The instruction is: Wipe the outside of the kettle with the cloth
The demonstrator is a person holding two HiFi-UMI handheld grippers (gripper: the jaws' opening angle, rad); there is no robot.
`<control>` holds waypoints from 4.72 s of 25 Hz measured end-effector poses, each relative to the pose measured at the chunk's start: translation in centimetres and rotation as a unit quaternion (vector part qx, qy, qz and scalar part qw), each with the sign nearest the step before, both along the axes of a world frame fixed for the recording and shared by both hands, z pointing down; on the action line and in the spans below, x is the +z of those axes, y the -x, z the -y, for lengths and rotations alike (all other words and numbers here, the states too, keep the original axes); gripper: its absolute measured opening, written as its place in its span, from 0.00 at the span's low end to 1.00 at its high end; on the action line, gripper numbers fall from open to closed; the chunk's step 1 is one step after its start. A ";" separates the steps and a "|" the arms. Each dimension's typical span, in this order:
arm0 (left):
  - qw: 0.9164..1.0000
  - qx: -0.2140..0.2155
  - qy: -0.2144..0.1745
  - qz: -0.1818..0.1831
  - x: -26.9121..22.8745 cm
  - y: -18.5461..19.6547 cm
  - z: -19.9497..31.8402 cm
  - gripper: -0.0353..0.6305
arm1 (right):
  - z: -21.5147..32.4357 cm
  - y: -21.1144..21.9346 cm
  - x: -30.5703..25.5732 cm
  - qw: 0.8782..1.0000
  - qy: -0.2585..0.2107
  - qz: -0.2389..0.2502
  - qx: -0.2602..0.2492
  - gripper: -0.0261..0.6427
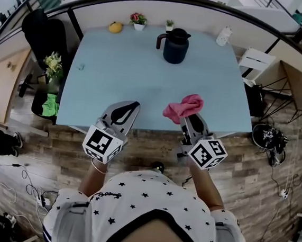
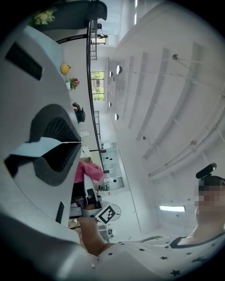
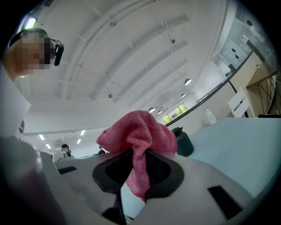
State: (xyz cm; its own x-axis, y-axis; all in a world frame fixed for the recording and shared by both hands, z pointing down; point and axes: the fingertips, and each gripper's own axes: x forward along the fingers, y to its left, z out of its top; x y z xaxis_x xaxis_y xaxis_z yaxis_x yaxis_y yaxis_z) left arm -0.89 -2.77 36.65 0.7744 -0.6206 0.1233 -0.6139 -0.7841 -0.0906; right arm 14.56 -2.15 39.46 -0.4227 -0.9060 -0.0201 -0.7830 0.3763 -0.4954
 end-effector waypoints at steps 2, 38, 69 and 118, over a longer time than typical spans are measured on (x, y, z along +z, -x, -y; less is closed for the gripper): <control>1.000 -0.006 -0.001 0.002 0.0 -0.7 0.2 0.10 | 0.3 -0.7 0.2 1.000 0.001 0.002 -0.005 0.15; 1.000 -0.012 -0.003 -0.015 0.5 -3.2 14.0 0.10 | 14.2 -4.2 1.7 0.999 0.025 -0.032 0.008 0.15; 0.999 -0.022 0.029 -0.017 3.6 0.5 22.5 0.10 | 24.5 -7.7 7.2 0.975 0.118 -0.180 0.055 0.15; 0.989 -0.129 0.074 0.013 5.7 -3.2 27.4 0.10 | 39.3 -11.3 21.6 0.853 0.203 -0.450 -0.173 0.15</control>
State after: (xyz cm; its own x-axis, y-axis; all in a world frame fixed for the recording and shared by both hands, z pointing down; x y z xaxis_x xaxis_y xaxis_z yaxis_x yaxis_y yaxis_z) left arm 2.31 -30.14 42.39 0.5887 -0.7703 0.2452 -0.7937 -0.6083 -0.0052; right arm 25.86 -41.41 61.04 -0.3447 -0.5796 0.7384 -0.7921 0.6018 0.1027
